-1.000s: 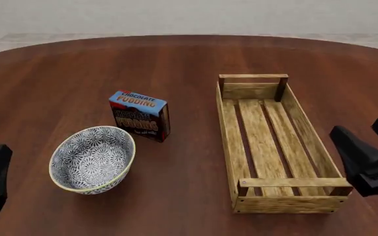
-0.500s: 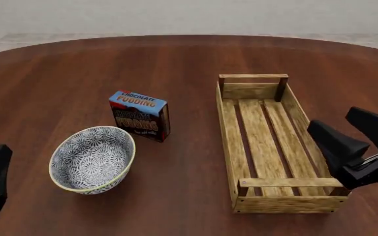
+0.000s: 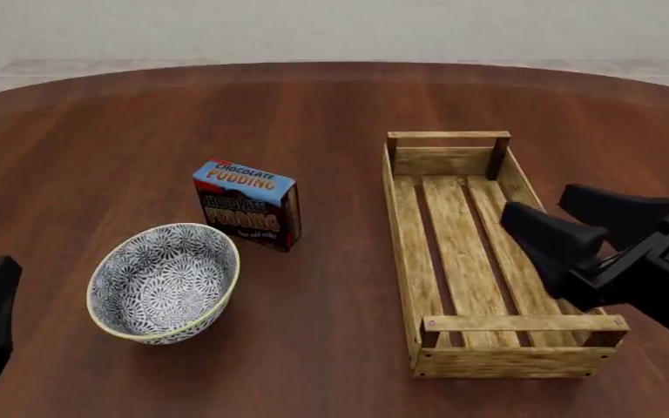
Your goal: Pick up the bowl on the left and put it in the tray.
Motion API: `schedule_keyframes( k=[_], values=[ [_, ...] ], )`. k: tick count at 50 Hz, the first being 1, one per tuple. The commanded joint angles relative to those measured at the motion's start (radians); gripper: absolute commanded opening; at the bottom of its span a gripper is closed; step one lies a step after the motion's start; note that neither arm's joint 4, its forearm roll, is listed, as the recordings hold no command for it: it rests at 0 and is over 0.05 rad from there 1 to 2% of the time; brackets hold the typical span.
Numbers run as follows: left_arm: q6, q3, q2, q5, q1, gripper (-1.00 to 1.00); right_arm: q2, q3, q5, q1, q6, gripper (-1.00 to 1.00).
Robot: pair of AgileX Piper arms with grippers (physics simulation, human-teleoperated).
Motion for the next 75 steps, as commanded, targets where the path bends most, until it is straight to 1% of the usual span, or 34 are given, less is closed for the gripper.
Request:
schedule_keyframes(
  k=[1, 2, 5, 6, 8, 10, 11, 13, 16, 17, 24, 27, 30, 32, 33, 40, 41, 43, 45, 47, 49, 57, 62, 65, 70, 75],
  values=[
    [0.000, 0.000, 0.000, 0.000, 0.000, 1.00, 0.051, -0.020, -0.004, 0.042, 0.065, 1.00],
    [0.000, 0.000, 0.000, 0.000, 0.000, 1.00, 0.058, -0.022, -0.003, 0.051, 0.079, 1.00],
    [0.000, 0.000, 0.000, 0.000, 0.000, 1.00, 0.063, -0.025, -0.001, 0.061, 0.069, 1.00],
    [0.000, 0.000, 0.000, 0.000, 0.000, 1.00, 0.071, -0.026, -0.002, 0.068, 0.085, 1.00],
    [0.000, 0.000, 0.000, 0.000, 0.000, 1.00, 0.082, -0.031, -0.004, 0.070, 0.080, 1.00],
    [0.000, 0.000, 0.000, 0.000, 0.000, 1.00, 0.090, -0.037, -0.001, 0.084, 0.090, 1.00],
    [0.000, 0.000, 0.000, 0.000, 0.000, 1.00, 0.093, -0.041, 0.001, 0.090, 0.078, 1.00],
    [0.000, 0.000, 0.000, 0.000, 0.000, 1.00, 0.106, -0.049, 0.002, 0.098, 0.094, 1.00],
    [0.000, 0.000, 0.000, 0.000, 0.000, 1.00, 0.111, -0.057, 0.005, 0.107, 0.079, 1.00],
    [0.000, 0.000, 0.000, 0.000, 0.000, 1.00, 0.115, -0.060, 0.007, 0.114, 0.091, 1.00],
    [0.000, 0.000, 0.000, 0.000, 0.000, 1.00, 0.140, -0.092, 0.025, 0.150, 0.095, 1.00],
    [0.000, 0.000, 0.000, 0.000, 0.000, 1.00, 0.153, -0.100, 0.028, 0.163, 0.093, 1.00],
    [0.000, 0.000, 0.000, 0.000, 0.000, 1.00, 0.170, -0.119, 0.043, 0.183, 0.072, 1.00],
    [0.000, 0.000, 0.000, 0.000, 0.000, 1.00, 0.183, -0.133, 0.052, 0.187, 0.072, 1.00],
    [0.000, 0.000, 0.000, 0.000, 0.000, 1.00, 0.189, -0.143, 0.059, 0.197, 0.061, 1.00],
    [0.000, 0.000, 0.000, 0.000, 0.000, 1.00, 0.232, -0.170, 0.053, 0.204, 0.064, 1.00],
    [0.000, 0.000, 0.000, 0.000, 0.000, 1.00, 0.240, -0.175, 0.053, 0.204, 0.058, 1.00],
    [0.000, 0.000, 0.000, 0.000, 0.000, 1.00, 0.254, -0.183, 0.049, 0.207, 0.072, 1.00],
    [0.000, 0.000, 0.000, 0.000, 0.000, 1.00, 0.262, -0.190, 0.049, 0.210, 0.063, 1.00],
    [0.000, 0.000, 0.000, 0.000, 0.000, 1.00, 0.274, -0.198, 0.051, 0.219, 0.074, 1.00],
    [0.000, 0.000, 0.000, 0.000, 0.000, 1.00, 0.287, -0.208, 0.051, 0.215, 0.073, 1.00],
    [0.000, 0.000, 0.000, 0.000, 0.000, 1.00, 0.320, -0.264, 0.076, 0.244, 0.035, 1.00],
    [0.000, 0.000, 0.000, 0.000, 0.000, 1.00, 0.340, -0.292, 0.083, 0.259, 0.031, 1.00],
    [0.000, 0.000, 0.000, 0.000, 0.000, 1.00, 0.365, -0.306, 0.077, 0.267, 0.047, 1.00],
    [0.000, 0.000, 0.000, 0.000, 0.000, 1.00, 0.401, -0.323, 0.063, 0.272, 0.026, 1.00],
    [0.000, 0.000, 0.000, 0.000, 0.000, 1.00, 0.417, -0.335, 0.062, 0.288, 0.020, 1.00]
  ],
)
